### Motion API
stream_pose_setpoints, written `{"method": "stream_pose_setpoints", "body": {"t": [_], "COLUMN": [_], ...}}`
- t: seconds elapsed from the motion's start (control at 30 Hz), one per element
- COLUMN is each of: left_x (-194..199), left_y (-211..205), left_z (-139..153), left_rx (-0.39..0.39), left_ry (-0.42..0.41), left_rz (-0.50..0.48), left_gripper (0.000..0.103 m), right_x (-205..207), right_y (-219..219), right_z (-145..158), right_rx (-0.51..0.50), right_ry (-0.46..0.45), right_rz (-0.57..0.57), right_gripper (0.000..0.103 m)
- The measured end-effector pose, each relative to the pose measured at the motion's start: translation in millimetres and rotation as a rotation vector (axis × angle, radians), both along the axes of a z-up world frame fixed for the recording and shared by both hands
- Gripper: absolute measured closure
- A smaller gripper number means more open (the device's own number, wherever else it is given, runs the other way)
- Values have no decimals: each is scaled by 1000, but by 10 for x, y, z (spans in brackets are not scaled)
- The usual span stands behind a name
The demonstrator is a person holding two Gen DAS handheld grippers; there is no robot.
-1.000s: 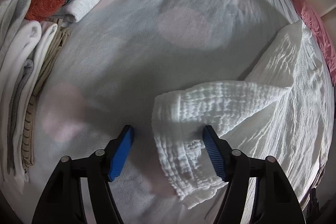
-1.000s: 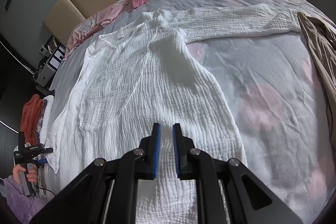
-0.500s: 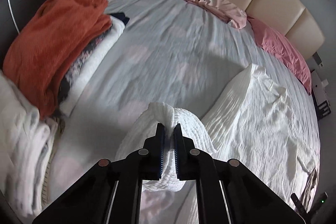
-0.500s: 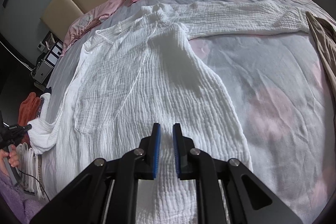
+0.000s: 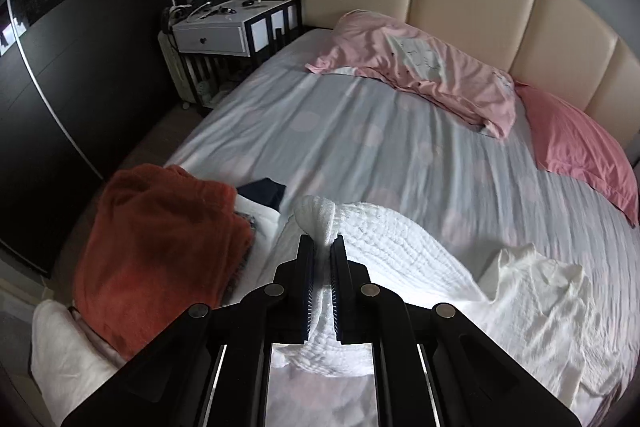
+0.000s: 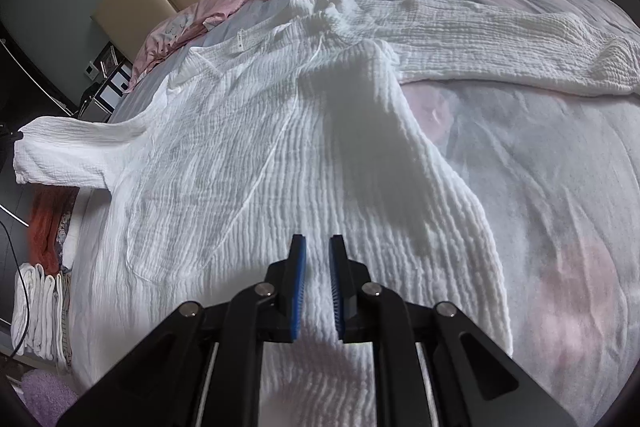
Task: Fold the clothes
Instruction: 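Grasp the shirt edge with the left gripper, pull it straight, release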
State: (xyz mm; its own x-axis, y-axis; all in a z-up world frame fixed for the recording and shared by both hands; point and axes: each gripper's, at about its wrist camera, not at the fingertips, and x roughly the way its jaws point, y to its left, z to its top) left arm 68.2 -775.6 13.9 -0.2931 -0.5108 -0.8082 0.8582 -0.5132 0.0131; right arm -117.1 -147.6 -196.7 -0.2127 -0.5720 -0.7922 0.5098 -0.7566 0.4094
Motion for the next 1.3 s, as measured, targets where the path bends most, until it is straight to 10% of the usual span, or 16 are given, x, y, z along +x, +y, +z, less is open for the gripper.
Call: {"method": "stream_pose_setpoints", "body": {"t": [0.43,0.67,0.8,1.07,1.3], "left_x": [112,207,315,721,983], "left_y": [-884,-766,-459,741,1869], "left_z": [-1544,-1604,-1358,-1273,-1591], "left_rx": [12,23,-3,197,410], "left_ry": [-348,-303,-259,-73,-71], "left_rz": [139,83,62,-110,-229], "left_gripper": [94,61,36,35,35], "right_x": [-113,-123,-102,-92,-2], "right_y": [-128,-139,-127,99,463], "right_z": [-189,-170,-87,128,196], "right_rx": [1,-3,-53,-121,-119], "right_ry": [-51,-54,-50,-13,-55], "right_rz": [3,8,18,-43,-144], "right_gripper": [91,91,91,90,89]}}
